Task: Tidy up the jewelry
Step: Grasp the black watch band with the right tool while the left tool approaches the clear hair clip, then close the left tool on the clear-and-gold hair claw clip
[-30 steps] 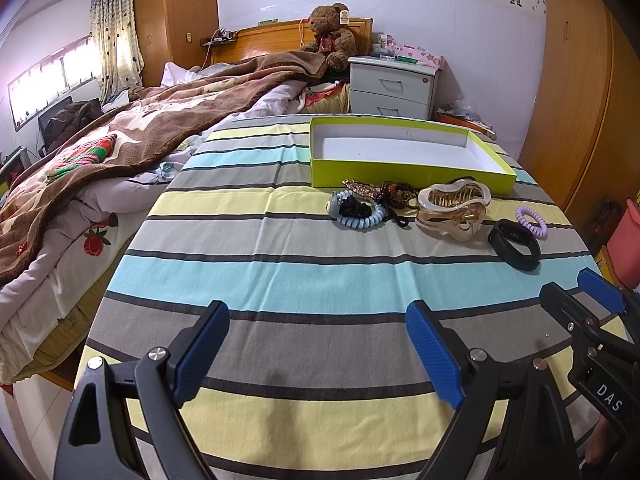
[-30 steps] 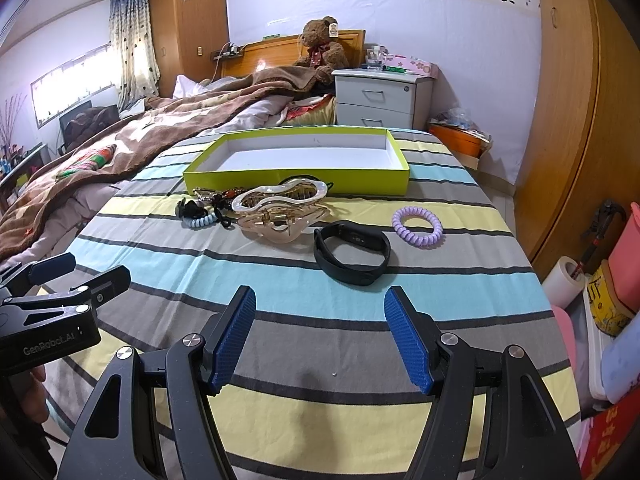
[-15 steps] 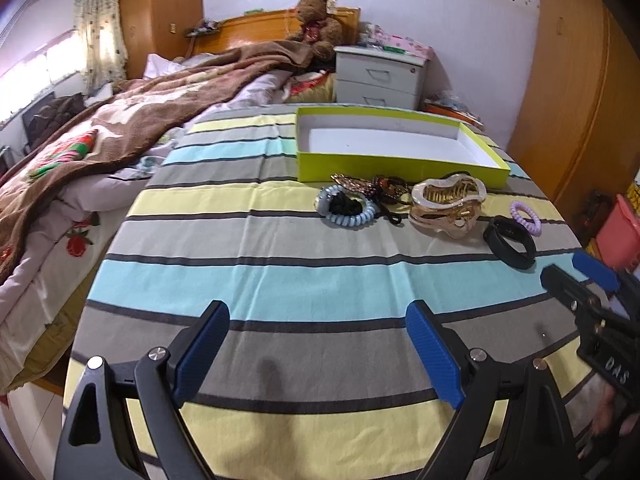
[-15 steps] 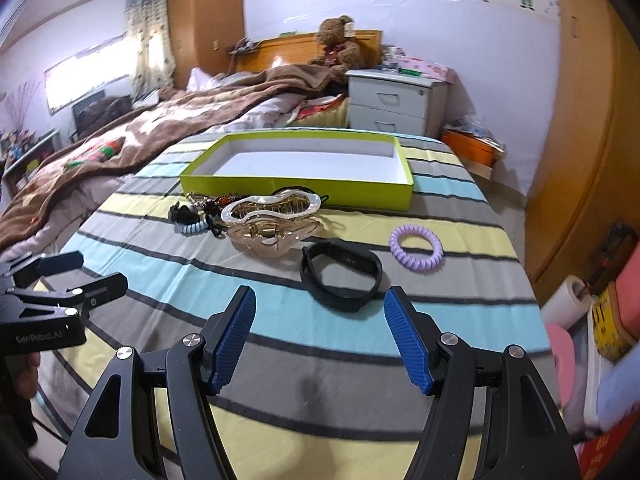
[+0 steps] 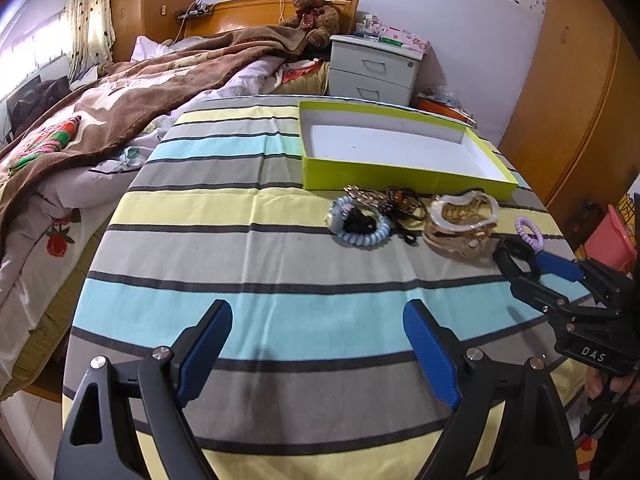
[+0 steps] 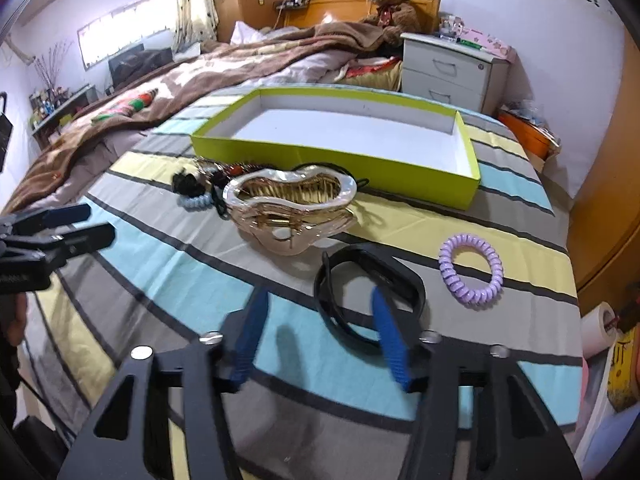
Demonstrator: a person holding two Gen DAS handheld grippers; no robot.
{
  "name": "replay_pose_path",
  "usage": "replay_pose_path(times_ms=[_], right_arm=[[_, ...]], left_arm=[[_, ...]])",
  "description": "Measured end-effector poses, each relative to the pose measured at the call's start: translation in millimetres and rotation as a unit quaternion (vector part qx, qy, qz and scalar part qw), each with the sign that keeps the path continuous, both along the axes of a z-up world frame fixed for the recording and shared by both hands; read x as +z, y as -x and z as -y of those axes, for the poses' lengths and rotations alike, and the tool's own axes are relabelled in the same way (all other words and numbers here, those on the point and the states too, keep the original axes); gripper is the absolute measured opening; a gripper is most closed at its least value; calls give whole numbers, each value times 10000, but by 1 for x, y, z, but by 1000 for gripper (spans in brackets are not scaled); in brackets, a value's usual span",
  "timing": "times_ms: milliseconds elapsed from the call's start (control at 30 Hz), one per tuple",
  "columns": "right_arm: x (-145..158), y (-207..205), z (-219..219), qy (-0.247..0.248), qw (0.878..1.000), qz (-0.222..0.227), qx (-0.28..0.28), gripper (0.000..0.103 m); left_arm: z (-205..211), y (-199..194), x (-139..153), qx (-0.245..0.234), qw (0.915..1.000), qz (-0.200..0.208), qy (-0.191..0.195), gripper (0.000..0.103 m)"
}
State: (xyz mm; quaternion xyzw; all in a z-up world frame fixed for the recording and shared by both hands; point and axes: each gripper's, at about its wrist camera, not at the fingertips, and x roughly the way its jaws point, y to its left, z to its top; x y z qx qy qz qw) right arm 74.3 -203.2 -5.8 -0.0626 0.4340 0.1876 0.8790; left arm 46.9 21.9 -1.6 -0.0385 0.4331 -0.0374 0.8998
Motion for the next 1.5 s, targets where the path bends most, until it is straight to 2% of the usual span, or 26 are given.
replay_pose_path(times_ms=[133, 167, 233, 433, 700, 967, 1233, 1300, 1400, 1500], right_arm=[[-8, -8, -2, 106, 9998, -135, 68, 38], [-9, -9, -3, 158, 9998, -119, 72, 34], [-8, -10, -5, 225, 9997, -80, 62, 17], [-7, -11, 0, 96, 9999, -81, 7, 11], [3, 3, 24, -456, 9987, -30, -219, 11], [22, 14, 40, -784, 9959, 236, -375, 11], [31, 18, 51, -916, 9940, 398, -448, 11], [30, 17, 55, -971, 9934, 392, -463, 11], [28, 16, 59, -1044, 9926, 378, -491, 11], [27, 14, 61, -1124, 9918, 359, -490, 11]], left_arm=[[-4, -7, -1, 2, 9999, -74, 73, 89], [-5, -9, -2, -4, 9999, -94, 103, 89], [-6, -12, -2, -26, 9998, -119, 124, 89], [-8, -24, -3, -32, 9996, -217, 158, 89], [-6, -37, -2, 0, 9994, -285, 204, 89], [22, -45, 12, -499, 9981, -140, 336, 89], [65, -67, 18, -935, 9955, -125, 57, 86], [72, -74, 17, -931, 9955, -187, -55, 80], [86, -79, 15, -1053, 9935, -154, -397, 80], [91, -86, 7, -1083, 9923, -271, -537, 75]])
